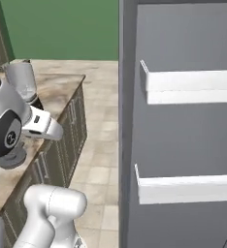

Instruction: Grab the onion and garlic from the fridge, place them in the blender, close the lid, and turn on the blender to create a marinade.

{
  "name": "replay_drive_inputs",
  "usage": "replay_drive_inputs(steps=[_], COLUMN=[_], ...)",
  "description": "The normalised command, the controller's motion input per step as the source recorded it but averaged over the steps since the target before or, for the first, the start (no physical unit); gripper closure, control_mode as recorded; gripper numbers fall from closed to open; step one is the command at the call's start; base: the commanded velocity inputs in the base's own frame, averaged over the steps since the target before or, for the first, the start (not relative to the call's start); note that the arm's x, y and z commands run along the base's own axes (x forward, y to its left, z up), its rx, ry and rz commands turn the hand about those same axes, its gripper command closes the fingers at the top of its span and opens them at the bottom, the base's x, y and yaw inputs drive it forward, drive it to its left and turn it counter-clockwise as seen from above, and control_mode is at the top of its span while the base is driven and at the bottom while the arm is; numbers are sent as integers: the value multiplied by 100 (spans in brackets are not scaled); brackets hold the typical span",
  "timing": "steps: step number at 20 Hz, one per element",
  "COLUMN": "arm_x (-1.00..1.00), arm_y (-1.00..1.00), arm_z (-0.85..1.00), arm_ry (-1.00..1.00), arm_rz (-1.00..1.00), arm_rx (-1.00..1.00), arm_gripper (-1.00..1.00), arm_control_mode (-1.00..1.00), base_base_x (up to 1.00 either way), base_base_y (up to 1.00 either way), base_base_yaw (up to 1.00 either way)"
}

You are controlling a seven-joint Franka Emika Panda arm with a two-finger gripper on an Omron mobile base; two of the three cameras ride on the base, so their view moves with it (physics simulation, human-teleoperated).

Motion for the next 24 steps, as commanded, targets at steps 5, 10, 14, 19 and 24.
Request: replay_drive_inputs(steps=[5,10,14,19,24], arm_x=[0,0,0,0,0], arm_y=[0,0,0,0,0], arm_z=[0,0,0,0,0], arm_ry=[0,0,0,0,0], arm_rz=[0,0,0,0,0], arm_rx=[0,0,0,0,0], arm_gripper=[100,100,100,100,100], arm_control_mode=[100,100,100,100,100], base_base_x=[100,100,100,54,1], base_base_y=[-8,-32,-69,-55,-1], base_base_yaw=[24,16,17,68,100])
